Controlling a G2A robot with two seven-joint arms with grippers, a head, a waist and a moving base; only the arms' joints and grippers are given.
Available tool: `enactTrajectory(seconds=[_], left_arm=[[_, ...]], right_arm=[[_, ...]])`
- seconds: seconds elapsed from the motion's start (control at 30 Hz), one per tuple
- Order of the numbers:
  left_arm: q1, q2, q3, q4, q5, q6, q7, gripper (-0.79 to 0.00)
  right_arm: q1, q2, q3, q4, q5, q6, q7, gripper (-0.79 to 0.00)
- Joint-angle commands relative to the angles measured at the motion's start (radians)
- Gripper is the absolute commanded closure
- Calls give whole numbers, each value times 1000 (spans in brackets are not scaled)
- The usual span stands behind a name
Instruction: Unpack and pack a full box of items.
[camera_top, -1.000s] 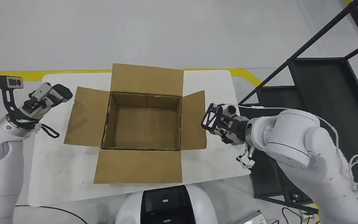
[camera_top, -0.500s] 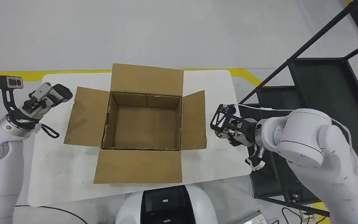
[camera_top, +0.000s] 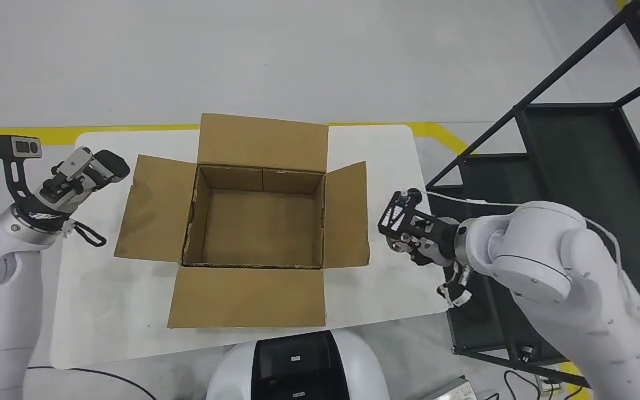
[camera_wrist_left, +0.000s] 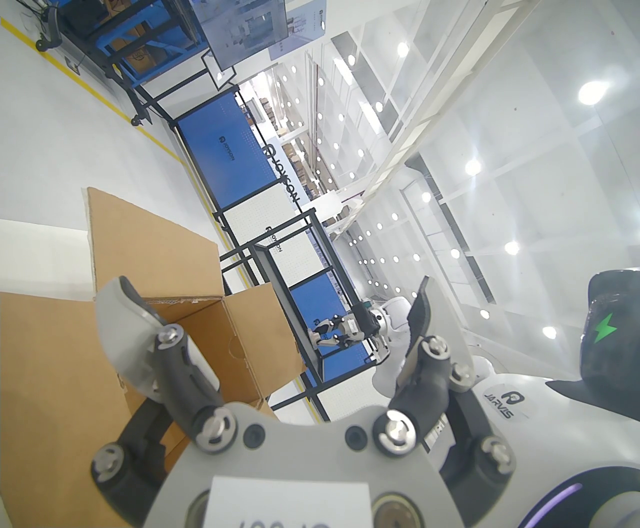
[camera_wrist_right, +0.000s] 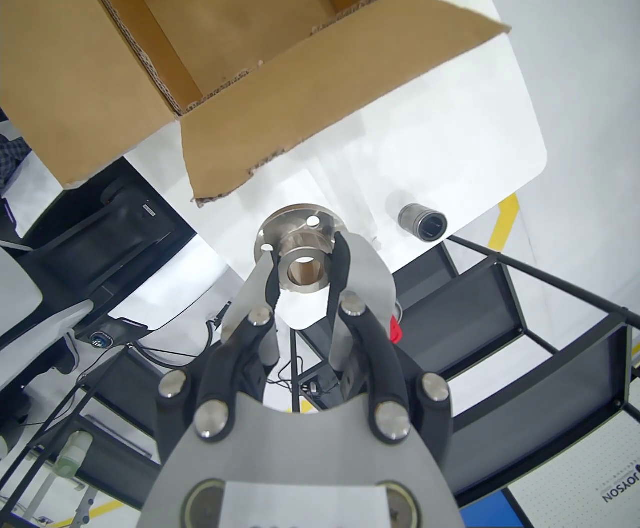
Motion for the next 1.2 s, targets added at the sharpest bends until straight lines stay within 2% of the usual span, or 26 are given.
enactTrajectory(seconds=[0.0, 0.27, 0.5, 0.8, 0.97, 1.17], left_arm=[[0, 0, 0, 0, 0, 0, 0, -785], [0, 0, 0, 0, 0, 0, 0, -785], [0, 0, 0, 0, 0, 0, 0, -785], [0, 0, 0, 0, 0, 0, 0, -785], [0, 0, 0, 0, 0, 0, 0, -785], [0, 0, 0, 0, 0, 0, 0, -785]], right_arm=[[-49, 3, 30, -2, -4, 5, -14, 0], [-245, 8, 101, 23, -79, 5, -131, 0], [-342, 1, 46, 125, -197, 19, -293, 0], [-325, -15, -46, 307, -255, 45, -481, 0], [-284, -25, -103, 413, -253, 23, -525, 0], [-223, -43, -182, 526, -265, 42, -562, 0]])
